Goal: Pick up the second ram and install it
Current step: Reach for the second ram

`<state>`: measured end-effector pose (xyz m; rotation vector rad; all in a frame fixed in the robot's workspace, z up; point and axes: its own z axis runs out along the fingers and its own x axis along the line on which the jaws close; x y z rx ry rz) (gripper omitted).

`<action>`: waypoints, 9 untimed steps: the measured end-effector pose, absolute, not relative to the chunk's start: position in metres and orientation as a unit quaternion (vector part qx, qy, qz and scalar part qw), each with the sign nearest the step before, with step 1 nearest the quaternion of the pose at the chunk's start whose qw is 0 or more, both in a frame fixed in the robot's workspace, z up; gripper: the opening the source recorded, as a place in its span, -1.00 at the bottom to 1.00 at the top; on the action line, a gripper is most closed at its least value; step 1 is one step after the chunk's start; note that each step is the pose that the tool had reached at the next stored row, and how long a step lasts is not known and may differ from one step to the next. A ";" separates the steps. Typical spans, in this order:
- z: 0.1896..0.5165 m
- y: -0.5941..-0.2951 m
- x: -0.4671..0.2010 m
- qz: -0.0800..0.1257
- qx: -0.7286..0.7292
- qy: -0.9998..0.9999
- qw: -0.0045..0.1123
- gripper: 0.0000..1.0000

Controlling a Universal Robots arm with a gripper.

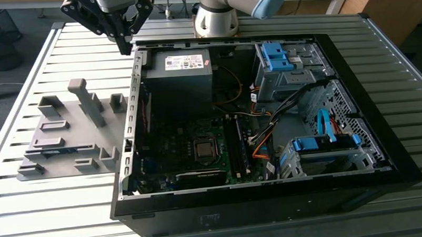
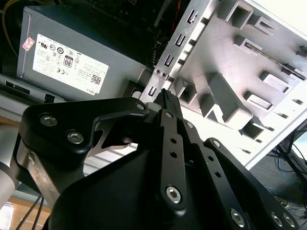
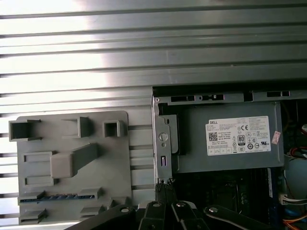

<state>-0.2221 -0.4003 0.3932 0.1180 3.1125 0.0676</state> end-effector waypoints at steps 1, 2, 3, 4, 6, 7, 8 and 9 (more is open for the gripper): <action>0.393 -0.400 -0.223 0.022 0.038 0.999 0.013 -0.79; 0.393 -0.400 -0.224 0.022 0.038 0.999 0.013 -0.79; 0.393 -0.401 -0.226 0.022 0.038 0.999 0.013 -0.79; 0.393 -0.402 -0.227 0.022 0.038 0.999 0.013 -0.79; 0.393 -0.404 -0.229 0.022 0.038 0.999 0.013 -0.79; 0.393 -0.406 -0.230 0.022 0.038 0.999 0.013 -0.79; 0.393 -0.408 -0.231 0.022 0.038 0.999 0.013 -0.79; 0.393 -0.409 -0.233 0.022 0.038 0.999 0.013 -0.79</action>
